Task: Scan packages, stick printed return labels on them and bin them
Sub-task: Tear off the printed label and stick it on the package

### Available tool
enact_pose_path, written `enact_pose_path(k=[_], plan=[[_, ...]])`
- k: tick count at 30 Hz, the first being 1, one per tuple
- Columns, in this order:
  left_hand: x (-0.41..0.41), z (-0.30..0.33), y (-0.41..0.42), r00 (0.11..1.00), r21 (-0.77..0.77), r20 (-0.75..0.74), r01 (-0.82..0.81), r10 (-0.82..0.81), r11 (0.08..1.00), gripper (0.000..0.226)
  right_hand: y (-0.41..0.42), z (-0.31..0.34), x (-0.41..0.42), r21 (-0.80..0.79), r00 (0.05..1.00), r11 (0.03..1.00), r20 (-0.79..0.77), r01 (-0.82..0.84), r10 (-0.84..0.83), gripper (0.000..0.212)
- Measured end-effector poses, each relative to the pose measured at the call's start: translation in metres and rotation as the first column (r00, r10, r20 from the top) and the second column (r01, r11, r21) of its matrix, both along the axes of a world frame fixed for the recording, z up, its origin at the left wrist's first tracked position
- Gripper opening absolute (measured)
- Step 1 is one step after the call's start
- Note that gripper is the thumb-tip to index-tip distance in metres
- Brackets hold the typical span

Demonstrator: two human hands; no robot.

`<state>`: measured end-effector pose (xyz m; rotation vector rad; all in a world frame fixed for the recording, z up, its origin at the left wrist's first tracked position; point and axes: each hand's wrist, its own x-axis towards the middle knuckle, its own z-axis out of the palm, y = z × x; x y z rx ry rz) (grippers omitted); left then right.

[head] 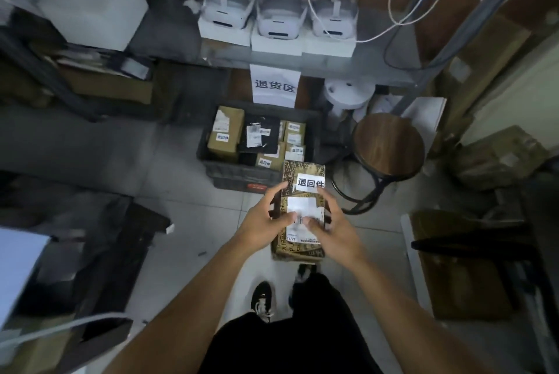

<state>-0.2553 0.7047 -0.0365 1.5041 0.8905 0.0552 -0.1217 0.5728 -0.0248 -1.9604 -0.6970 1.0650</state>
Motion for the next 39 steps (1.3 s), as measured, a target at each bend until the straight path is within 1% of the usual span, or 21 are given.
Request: enact_pose_path(k=[4,8,12,17,21,23,27,32,39], plan=[[0.018,-0.008,0.036,0.999,-0.008,-0.024,-0.037,0.037,0.999,0.066,0.043,-0.013,0.023,-0.02,0.999,0.999,0.008,-0.043,0.043,0.067],[0.06,-0.021,0.082,0.996,0.012,-0.074,-0.041,0.042,0.999,0.067,0.091,-0.029,0.066,-0.02,0.998,0.997,-0.002,-0.069,0.069,0.068],[0.117,-0.033,0.128,0.991,0.034,-0.13,-0.017,0.021,0.999,0.067,0.137,-0.047,0.12,-0.049,0.998,0.998,-0.049,-0.051,0.048,0.07],[0.177,-0.068,0.172,0.986,-0.023,-0.164,-0.012,0.008,1.0,0.066,0.178,-0.087,0.175,-0.081,0.994,0.996,-0.103,-0.029,0.021,0.069],[0.206,-0.112,0.197,0.982,-0.092,-0.184,-0.062,0.044,0.994,0.07,0.206,-0.129,0.204,-0.123,0.992,0.991,-0.126,-0.046,0.03,0.07],[0.216,-0.134,0.208,0.979,-0.096,-0.196,-0.069,0.049,0.993,0.07,0.219,-0.152,0.214,-0.137,0.991,0.989,-0.127,-0.062,0.044,0.069],[0.235,-0.186,0.233,0.976,-0.106,-0.212,-0.07,0.046,0.992,0.07,0.244,-0.204,0.232,-0.166,0.99,0.985,-0.141,-0.04,0.016,0.068],[0.272,-0.259,0.272,0.985,-0.114,-0.173,-0.045,0.025,0.993,0.069,0.278,-0.274,0.265,-0.158,0.993,0.987,-0.116,0.014,-0.033,0.068],[0.324,-0.365,0.311,0.992,-0.111,-0.122,-0.053,0.039,0.992,0.07,0.323,-0.369,0.318,-0.193,0.999,0.981,-0.042,0.0,-0.008,0.068]])
